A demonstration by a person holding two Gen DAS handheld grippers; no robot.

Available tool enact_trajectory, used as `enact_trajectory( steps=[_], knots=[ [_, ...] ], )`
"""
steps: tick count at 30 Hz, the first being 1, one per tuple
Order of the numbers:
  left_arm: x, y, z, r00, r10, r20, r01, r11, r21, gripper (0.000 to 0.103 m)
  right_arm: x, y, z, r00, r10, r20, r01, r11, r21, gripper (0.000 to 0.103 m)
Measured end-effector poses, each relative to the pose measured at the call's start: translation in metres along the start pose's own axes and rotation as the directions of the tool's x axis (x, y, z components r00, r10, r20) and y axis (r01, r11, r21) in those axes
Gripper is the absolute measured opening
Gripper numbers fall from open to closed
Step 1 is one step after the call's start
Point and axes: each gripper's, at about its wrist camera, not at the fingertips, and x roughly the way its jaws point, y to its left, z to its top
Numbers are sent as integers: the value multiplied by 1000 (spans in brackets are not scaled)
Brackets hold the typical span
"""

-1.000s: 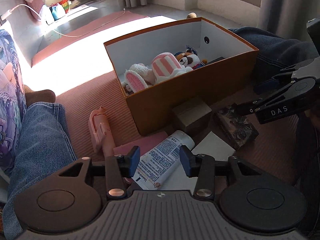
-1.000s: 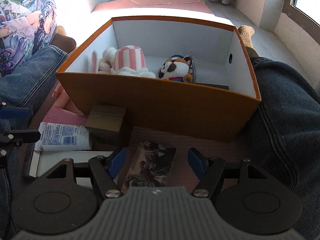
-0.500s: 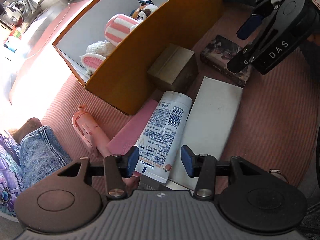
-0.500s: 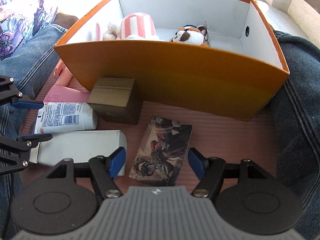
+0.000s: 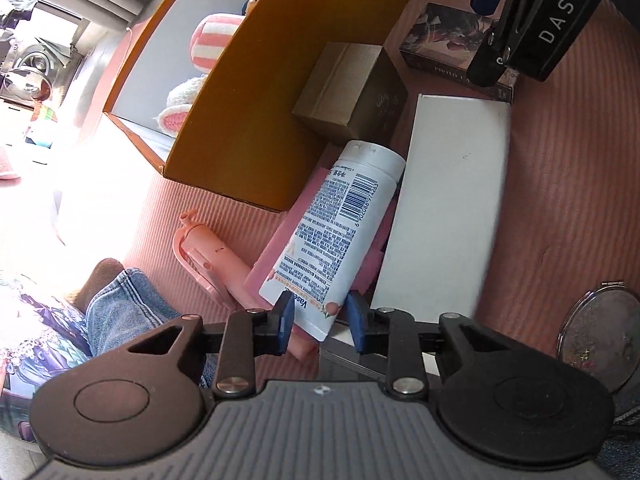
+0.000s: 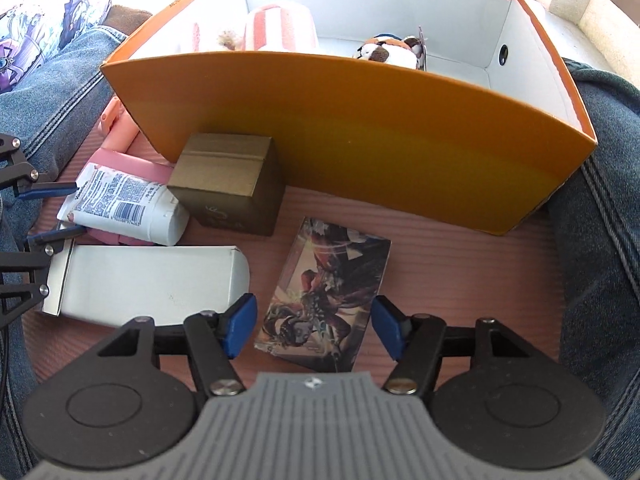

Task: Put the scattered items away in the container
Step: 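Grasp the white lotion tube with the left gripper while the right gripper grasps the photo card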

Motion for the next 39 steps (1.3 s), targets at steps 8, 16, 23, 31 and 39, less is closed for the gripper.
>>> enact_trajectory(
  steps=[8, 16, 23, 31, 39],
  knots=[
    [-16, 10, 0, 994, 48, 98, -42, 997, -64, 21, 2, -5, 1, 1000, -16, -7, 17, 999, 30, 61],
    [-5, 17, 19, 993, 27, 117, -25, 1000, -14, 21, 5, -5, 2, 1000, -7, -12, 8, 999, 53, 64],
    [14, 18, 32, 994, -13, 110, 13, 1000, 2, 25, 14, -9, 4, 999, 15, -41, -12, 996, 90, 71],
    [27, 4, 41, 992, 35, 121, -42, 997, 58, 32, 30, -2, 8, 997, 0, -75, 5, 997, 75, 72],
    [18, 18, 41, 989, -17, 146, 25, 998, -51, 25, 12, -14, 10, 999, 22, -23, -19, 988, 155, 67]
  ],
)
